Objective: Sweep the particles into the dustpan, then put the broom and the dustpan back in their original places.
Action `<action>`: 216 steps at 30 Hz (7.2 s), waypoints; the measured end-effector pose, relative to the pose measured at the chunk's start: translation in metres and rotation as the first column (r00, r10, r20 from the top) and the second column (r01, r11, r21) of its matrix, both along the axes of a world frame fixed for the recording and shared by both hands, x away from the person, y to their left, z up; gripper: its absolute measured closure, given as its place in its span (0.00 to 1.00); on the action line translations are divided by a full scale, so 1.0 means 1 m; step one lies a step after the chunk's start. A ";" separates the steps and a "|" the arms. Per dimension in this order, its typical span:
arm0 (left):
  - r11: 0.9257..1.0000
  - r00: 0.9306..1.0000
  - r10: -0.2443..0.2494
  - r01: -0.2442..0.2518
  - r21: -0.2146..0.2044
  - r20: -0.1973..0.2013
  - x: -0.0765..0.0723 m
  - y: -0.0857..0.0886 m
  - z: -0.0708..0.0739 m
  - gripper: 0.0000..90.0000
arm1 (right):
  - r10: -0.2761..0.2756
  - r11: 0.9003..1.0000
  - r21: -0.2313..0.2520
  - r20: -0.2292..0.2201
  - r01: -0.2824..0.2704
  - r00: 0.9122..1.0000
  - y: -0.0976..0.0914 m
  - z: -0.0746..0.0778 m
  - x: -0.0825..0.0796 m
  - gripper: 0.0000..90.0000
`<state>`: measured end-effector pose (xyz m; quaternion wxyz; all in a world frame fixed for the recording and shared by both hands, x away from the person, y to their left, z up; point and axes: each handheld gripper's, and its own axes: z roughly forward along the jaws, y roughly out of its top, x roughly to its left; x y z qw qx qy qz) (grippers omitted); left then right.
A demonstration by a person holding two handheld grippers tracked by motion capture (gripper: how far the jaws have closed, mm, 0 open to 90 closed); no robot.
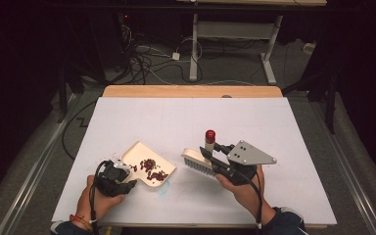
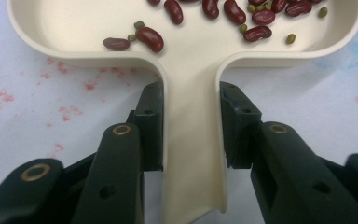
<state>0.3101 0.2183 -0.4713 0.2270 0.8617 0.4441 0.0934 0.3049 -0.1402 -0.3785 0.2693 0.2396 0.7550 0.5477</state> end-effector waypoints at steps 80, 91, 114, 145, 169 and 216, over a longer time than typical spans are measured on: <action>0.989 0.947 0.094 -0.053 -0.141 0.306 -0.027 0.026 0.001 0.28 | -0.201 0.969 -0.206 -0.355 0.134 0.913 -0.137 -0.008 0.140 0.67; 0.984 0.945 0.046 0.013 -0.179 0.324 -0.033 0.025 -0.001 0.24 | -0.327 0.942 -0.167 -0.249 0.292 0.912 -0.135 -0.008 0.150 0.59; 0.995 0.907 -0.021 0.059 -0.078 0.421 -0.042 0.013 0.003 0.22 | -0.361 0.932 -0.079 -0.154 0.353 0.920 -0.105 -0.013 0.122 0.35; 0.993 0.907 -0.054 0.092 -0.071 0.419 -0.042 0.008 0.000 0.22 | -0.300 0.953 -0.057 -0.088 0.296 0.950 -0.100 0.000 0.078 0.28; 0.992 0.907 -0.067 0.104 -0.066 0.416 -0.042 0.007 0.000 0.21 | -0.229 0.970 -0.097 -0.039 0.224 0.973 -0.102 0.003 0.041 0.27; 0.992 0.903 -0.069 0.106 -0.064 0.424 -0.040 0.007 0.001 0.21 | -0.164 0.974 -0.161 -0.027 0.157 0.986 -0.130 -0.066 -0.008 0.27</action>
